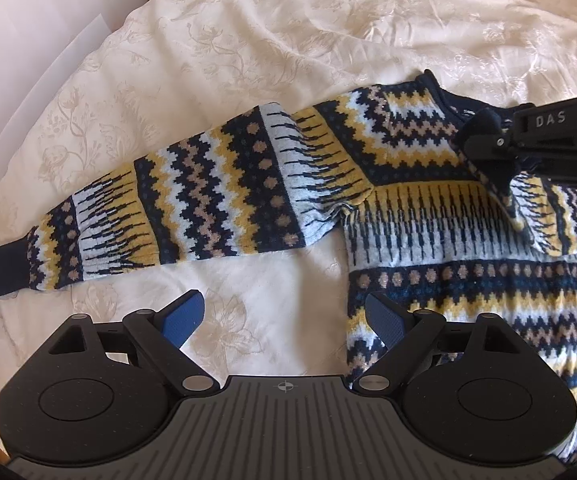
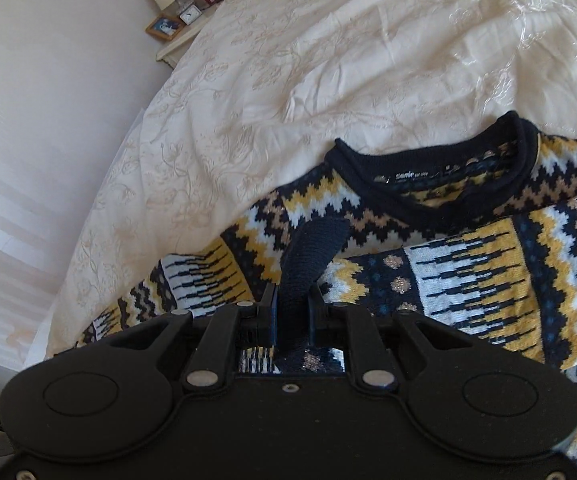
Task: Fold small clothes
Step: 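Carry the cuff with the right tool across the sweater body and release, then withdraw the right tool and move the left tool to the other cuff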
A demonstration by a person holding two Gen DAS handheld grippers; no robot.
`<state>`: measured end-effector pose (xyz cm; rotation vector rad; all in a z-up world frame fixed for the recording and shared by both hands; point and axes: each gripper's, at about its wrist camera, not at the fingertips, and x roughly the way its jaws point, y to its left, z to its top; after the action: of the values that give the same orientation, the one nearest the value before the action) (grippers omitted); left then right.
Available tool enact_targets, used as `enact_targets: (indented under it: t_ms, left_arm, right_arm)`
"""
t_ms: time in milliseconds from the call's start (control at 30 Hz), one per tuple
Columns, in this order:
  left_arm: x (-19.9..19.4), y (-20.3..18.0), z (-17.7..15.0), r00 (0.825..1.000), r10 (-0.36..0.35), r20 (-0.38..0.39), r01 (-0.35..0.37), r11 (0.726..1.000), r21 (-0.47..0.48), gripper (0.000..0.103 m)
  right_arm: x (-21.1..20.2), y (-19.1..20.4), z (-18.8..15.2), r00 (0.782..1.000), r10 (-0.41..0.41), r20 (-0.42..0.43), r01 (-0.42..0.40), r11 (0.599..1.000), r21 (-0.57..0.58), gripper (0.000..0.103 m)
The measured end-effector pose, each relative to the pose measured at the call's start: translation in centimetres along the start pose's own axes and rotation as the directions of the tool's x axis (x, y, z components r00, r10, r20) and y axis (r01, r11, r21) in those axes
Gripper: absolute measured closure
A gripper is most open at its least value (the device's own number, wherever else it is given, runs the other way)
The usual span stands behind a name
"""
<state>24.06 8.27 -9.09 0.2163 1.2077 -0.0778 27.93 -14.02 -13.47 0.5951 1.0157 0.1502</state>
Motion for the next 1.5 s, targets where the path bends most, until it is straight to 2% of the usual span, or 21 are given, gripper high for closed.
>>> enact_targets:
  t_ms: [167, 267, 300, 367, 400, 500, 567, 667, 767, 933, 1067, 1200, 1267, 1300, 1400, 1467, 1500]
  left_arm:
    - [0.6, 0.2, 0.2, 1.000, -0.010, -0.011, 0.009, 1.000, -0.017, 0.015]
    - [1.0, 0.1, 0.3, 1.000, -0.011, -0.016, 0.011, 1.000, -0.022, 0.015]
    - [1.1, 0.0, 0.4, 1.000, -0.011, -0.016, 0.010, 1.000, -0.024, 0.015]
    - [1.2, -0.2, 0.5, 1.000, -0.012, -0.016, 0.012, 1.000, -0.028, 0.015]
    - [1.3, -0.2, 0.6, 1.000, -0.015, -0.015, 0.015, 0.999, -0.031, 0.015]
    - [1.6, -0.7, 0.9, 1.000, -0.023, -0.010, 0.023, 0.999, -0.031, 0.015]
    - [1.9, -1.2, 1.1, 1.000, -0.030, -0.009, 0.029, 0.999, -0.025, 0.015]
    - [2.5, -2.3, 1.6, 0.999, -0.037, -0.009, 0.037, 0.999, -0.011, 0.015]
    - [3.3, -4.1, 2.3, 0.999, -0.048, -0.004, 0.048, 0.999, 0.015, 0.015]
    - [4.9, -7.8, 3.6, 0.997, -0.071, 0.017, 0.069, 0.995, 0.075, 0.015]
    - [6.7, -10.3, 4.1, 0.997, -0.071, 0.018, 0.068, 0.991, 0.116, 0.015]
    - [9.7, -11.9, 3.9, 0.999, -0.031, -0.042, 0.037, 0.989, 0.147, 0.015]
    - [11.6, -12.3, 3.6, 0.996, -0.009, -0.089, 0.023, 0.987, 0.162, 0.013]
    - [12.0, -12.3, 3.5, 0.996, -0.008, -0.083, 0.021, 0.987, 0.158, 0.012]
    - [12.3, -12.3, 3.7, 0.996, 0.007, -0.084, 0.005, 0.990, 0.140, 0.007]
    - [12.4, -12.3, 3.8, 0.997, 0.014, -0.081, -0.002, 0.990, 0.138, 0.005]
    - [12.5, -12.4, 3.7, 0.997, 0.020, -0.076, -0.009, 0.990, 0.137, 0.003]
  right_arm:
    - [1.8, 1.5, -1.4, 0.999, -0.003, -0.043, 0.002, 0.999, -0.037, 0.079]
    - [2.6, 2.2, -1.9, 0.997, 0.012, -0.072, -0.018, 0.997, -0.079, 0.070]
    - [2.8, 2.3, -2.0, 0.997, 0.022, -0.077, -0.029, 0.996, -0.086, 0.059]
    - [2.7, 2.2, -2.1, 0.995, 0.071, -0.068, -0.076, 0.994, -0.077, 0.046]
    - [2.5, 2.1, -2.1, 0.995, 0.086, -0.058, -0.090, 0.994, -0.069, 0.045]
    - [1.5, 1.3, -2.0, 0.996, 0.086, -0.029, -0.088, 0.995, -0.051, 0.045]
    - [0.7, 0.3, -1.9, 0.998, 0.057, -0.007, -0.057, 0.998, -0.037, 0.045]
    - [-0.8, -2.1, -2.1, 0.999, -0.033, 0.021, 0.033, 0.999, -0.036, 0.045]
    - [-2.3, -4.7, -2.4, 0.990, -0.136, 0.041, 0.138, 0.989, -0.045, 0.044]
    - [-4.7, -10.2, -2.6, 0.954, -0.296, 0.055, 0.297, 0.955, -0.006, 0.042]
    - [-6.3, -13.6, -1.9, 0.912, -0.401, 0.088, 0.401, 0.916, 0.017, 0.042]
    - [-7.3, -16.7, -0.9, 0.864, -0.490, 0.116, 0.489, 0.871, 0.042, 0.040]
    - [-7.4, -18.1, -0.3, 0.849, -0.517, 0.114, 0.514, 0.856, 0.057, 0.038]
    - [-7.4, -18.8, -0.1, 0.845, -0.524, 0.107, 0.521, 0.851, 0.063, 0.038]
    - [-7.1, -20.8, 0.3, 0.846, -0.528, 0.074, 0.523, 0.849, 0.078, 0.038]
    - [-7.0, -22.1, 0.3, 0.870, -0.491, 0.047, 0.485, 0.869, 0.099, 0.042]
    - [-6.9, -22.7, 0.3, 0.888, -0.458, 0.034, 0.452, 0.885, 0.116, 0.066]
